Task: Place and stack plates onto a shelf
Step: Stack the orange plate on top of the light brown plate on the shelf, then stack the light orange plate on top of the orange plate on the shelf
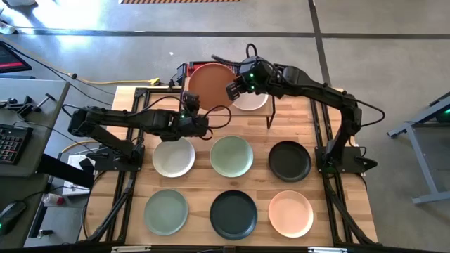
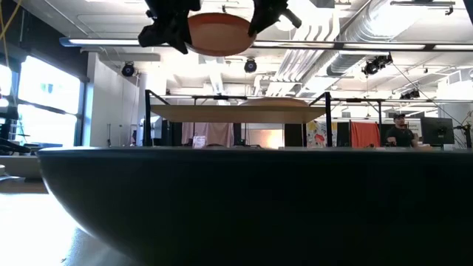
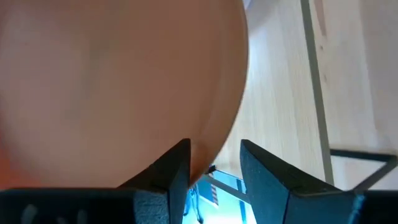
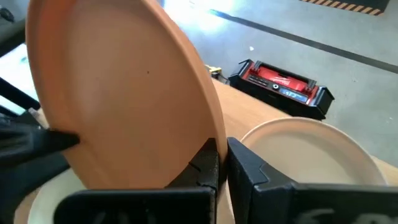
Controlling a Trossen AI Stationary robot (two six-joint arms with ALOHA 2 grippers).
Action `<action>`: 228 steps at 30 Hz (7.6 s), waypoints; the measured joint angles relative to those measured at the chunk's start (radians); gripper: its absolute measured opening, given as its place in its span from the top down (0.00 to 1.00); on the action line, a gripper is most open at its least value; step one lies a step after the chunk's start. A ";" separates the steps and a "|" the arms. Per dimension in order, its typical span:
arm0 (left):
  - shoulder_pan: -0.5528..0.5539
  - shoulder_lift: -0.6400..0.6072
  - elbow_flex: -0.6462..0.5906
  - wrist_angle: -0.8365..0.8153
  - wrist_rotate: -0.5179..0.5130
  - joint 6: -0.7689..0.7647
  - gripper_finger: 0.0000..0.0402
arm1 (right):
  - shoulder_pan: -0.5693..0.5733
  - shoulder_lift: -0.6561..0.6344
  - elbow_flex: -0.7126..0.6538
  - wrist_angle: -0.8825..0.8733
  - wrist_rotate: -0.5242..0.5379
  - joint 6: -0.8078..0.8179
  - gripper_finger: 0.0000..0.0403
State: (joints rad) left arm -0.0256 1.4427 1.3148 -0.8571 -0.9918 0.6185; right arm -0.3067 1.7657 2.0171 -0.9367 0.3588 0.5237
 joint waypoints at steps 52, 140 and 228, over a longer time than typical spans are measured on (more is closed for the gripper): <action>0.203 -0.002 -0.002 -0.013 0.070 -0.338 0.68 | -0.590 0.179 0.071 -0.382 -0.625 -0.300 1.00; 0.203 -0.002 -0.002 -0.012 0.068 -0.329 0.68 | -0.535 0.199 0.062 -0.443 -0.573 -0.252 0.99; 0.203 -0.002 -0.002 -0.311 0.268 -0.682 0.68 | -0.030 0.196 0.111 -0.634 -0.535 0.023 0.71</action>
State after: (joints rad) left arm 0.1772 1.4406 1.3128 -1.1678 -0.7241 -0.0636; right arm -0.3363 1.9621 2.1284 -1.5709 -0.1764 0.5469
